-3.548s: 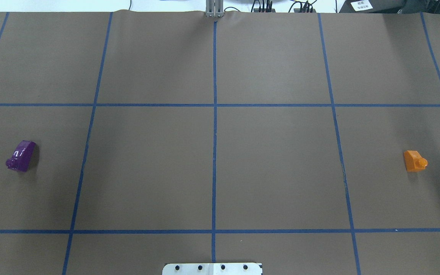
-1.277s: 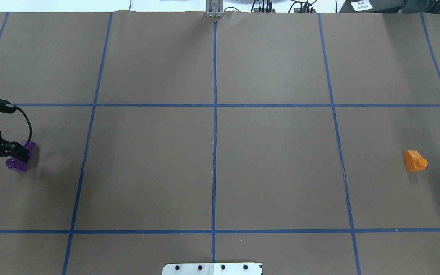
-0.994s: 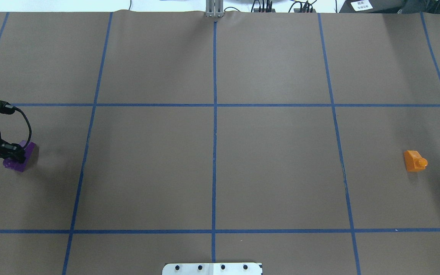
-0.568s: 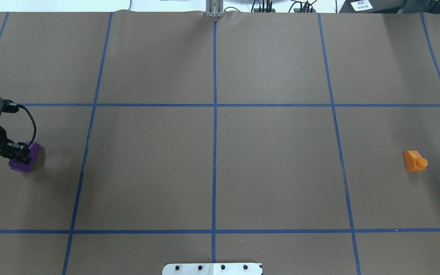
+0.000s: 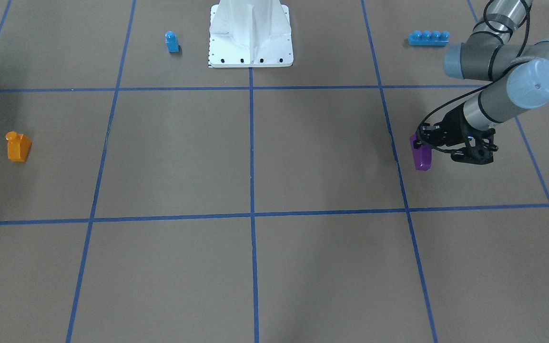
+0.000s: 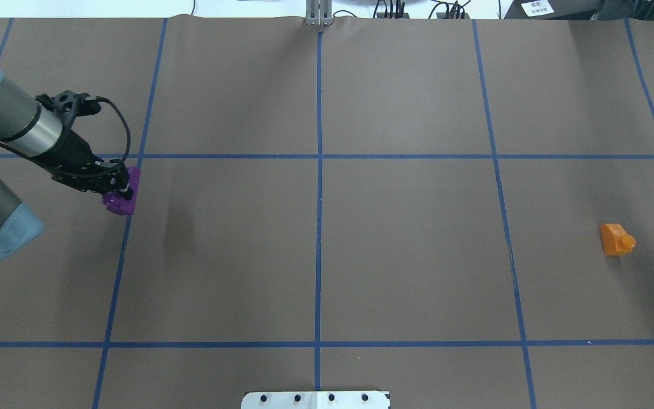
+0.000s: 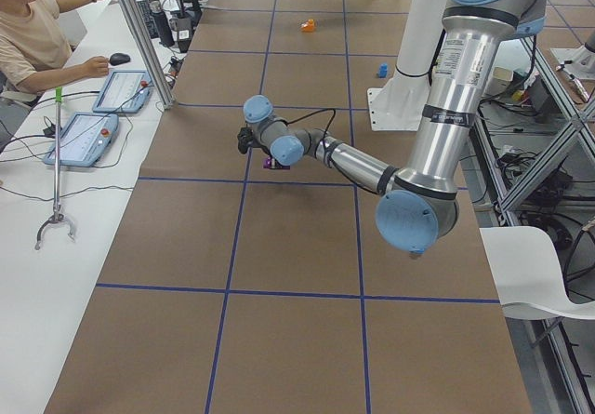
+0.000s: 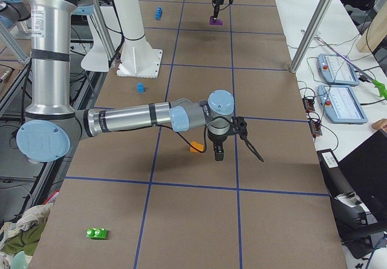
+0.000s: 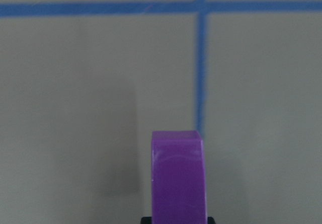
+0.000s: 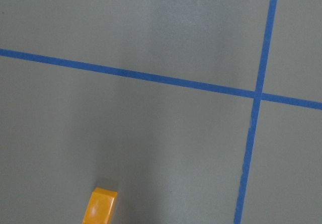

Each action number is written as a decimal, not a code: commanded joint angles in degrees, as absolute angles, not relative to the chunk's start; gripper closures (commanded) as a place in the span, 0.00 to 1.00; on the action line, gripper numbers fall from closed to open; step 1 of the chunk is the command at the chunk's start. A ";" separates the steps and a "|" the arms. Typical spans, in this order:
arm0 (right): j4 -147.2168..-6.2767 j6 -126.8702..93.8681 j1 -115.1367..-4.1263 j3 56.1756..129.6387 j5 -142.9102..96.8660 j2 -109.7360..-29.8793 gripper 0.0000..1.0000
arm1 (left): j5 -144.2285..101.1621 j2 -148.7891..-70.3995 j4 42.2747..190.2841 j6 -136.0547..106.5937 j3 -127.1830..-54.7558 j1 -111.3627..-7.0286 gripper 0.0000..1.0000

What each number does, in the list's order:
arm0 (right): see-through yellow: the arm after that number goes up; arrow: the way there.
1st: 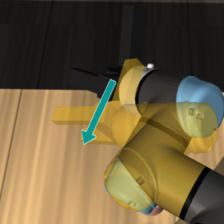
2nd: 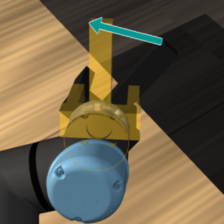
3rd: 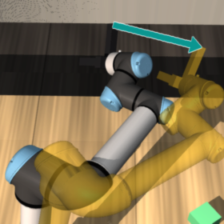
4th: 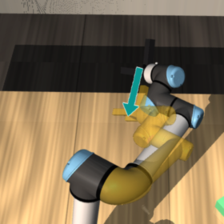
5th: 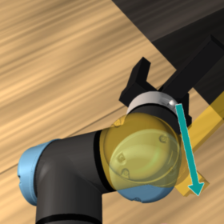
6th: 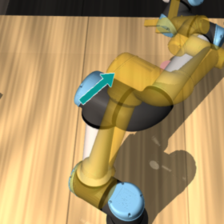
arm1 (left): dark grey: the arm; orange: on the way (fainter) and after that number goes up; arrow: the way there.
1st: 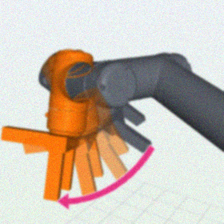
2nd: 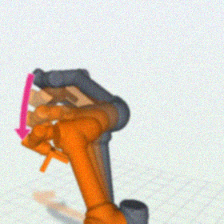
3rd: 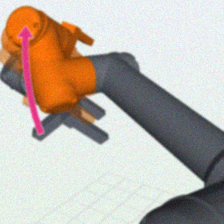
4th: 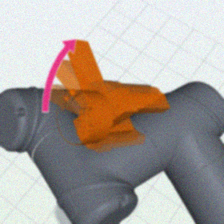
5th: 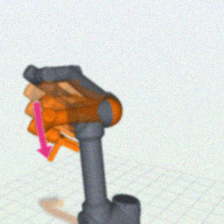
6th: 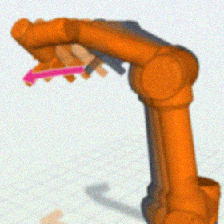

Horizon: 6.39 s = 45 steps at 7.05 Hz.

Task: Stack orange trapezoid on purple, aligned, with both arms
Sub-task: 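Carry the purple block with the left gripper to the table center, then lower the purple block onto the table and open the left gripper, then grasp the orange trapezoid block with the right gripper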

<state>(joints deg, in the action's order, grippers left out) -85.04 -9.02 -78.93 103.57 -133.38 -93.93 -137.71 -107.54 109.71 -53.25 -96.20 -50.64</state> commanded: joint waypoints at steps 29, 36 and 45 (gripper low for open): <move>-82.20 -10.27 -69.89 103.63 -136.50 -93.87 0.00 | -117.95 -146.34 93.43 -70.05 -76.17 -32.33 0.00; -75.23 -38.14 -58.10 99.85 -129.30 -95.27 0.00 | -116.63 -146.25 93.60 -73.74 -77.26 -32.61 0.00; -75.15 -44.91 -53.79 101.39 -127.88 -95.27 1.00 | -115.75 -146.16 93.69 -74.97 -78.13 -32.61 0.00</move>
